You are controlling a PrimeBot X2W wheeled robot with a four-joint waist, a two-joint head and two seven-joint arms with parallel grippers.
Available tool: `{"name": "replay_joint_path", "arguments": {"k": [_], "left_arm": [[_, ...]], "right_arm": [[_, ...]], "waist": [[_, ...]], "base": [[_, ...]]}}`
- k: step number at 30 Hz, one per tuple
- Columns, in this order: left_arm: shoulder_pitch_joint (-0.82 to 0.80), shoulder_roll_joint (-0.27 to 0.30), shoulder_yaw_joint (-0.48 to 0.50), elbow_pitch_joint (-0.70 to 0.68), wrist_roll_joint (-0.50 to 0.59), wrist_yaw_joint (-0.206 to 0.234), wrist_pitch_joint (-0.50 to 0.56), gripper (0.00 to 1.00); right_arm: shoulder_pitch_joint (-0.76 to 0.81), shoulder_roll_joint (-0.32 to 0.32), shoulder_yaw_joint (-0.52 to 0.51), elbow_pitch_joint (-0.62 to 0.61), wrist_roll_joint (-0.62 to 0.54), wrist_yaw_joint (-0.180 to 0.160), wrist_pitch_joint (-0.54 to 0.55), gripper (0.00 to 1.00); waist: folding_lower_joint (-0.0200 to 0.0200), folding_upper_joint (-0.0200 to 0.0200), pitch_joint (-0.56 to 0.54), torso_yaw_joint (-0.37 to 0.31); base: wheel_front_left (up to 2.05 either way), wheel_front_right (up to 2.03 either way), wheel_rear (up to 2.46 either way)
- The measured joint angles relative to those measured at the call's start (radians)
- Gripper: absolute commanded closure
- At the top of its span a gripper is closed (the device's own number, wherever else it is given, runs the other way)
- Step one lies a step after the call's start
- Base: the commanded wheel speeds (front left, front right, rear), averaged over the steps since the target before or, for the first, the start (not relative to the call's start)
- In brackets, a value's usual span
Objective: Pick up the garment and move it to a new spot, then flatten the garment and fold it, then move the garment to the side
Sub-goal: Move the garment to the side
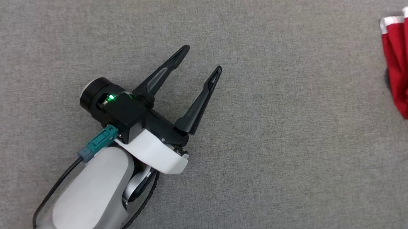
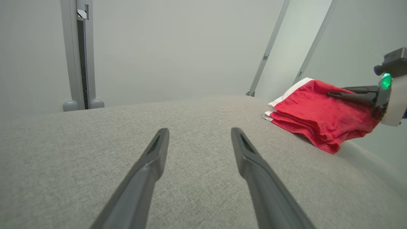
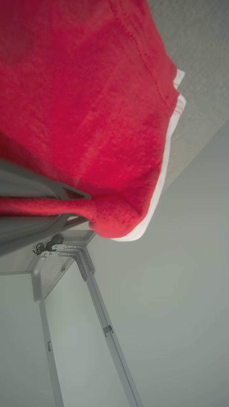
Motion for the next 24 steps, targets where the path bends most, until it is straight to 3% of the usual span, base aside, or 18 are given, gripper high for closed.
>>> {"name": "replay_joint_path", "arguments": {"k": [13, 14, 15, 22, 24], "left_arm": [[-0.060, 0.006, -0.018, -0.012, -0.007, -0.004, -0.003, 0.00], [-0.061, 0.005, -0.019, -0.011, -0.011, -0.004, -0.003, 0.00], [-0.061, 0.004, -0.020, -0.009, -0.012, -0.004, -0.003, 0.00], [-0.036, 0.005, -0.017, 0.020, -0.043, -0.004, -0.001, 0.00], [-0.005, 0.003, -0.013, 0.027, -0.059, -0.004, -0.001, 0.00]], "right_arm": [[-0.095, -0.013, -0.136, 0.146, -0.041, 0.000, -0.002, 1.00], [-0.096, -0.011, -0.149, 0.153, -0.040, 0.000, -0.001, 0.89], [-0.096, -0.007, -0.165, 0.155, -0.038, 0.000, -0.001, 0.00], [-0.051, 0.009, -0.248, 0.131, -0.040, 0.000, -0.001, 0.00], [-0.045, 0.033, -0.290, 0.075, -0.040, 0.000, -0.002, 0.00]], "waist": [[0.0000, 0.0000, 0.096, -0.003], [0.0000, 0.0000, 0.095, 0.000], [0.0000, 0.0000, 0.093, 0.004], [0.0000, 0.0000, 0.035, 0.030], [0.0000, 0.0000, -0.009, 0.042]], "base": [[0.00, 0.00, 0.00], [0.00, 0.00, 0.00], [0.00, 0.00, 0.00], [0.00, 0.00, 0.00], [0.00, 0.00, 0.00]]}}
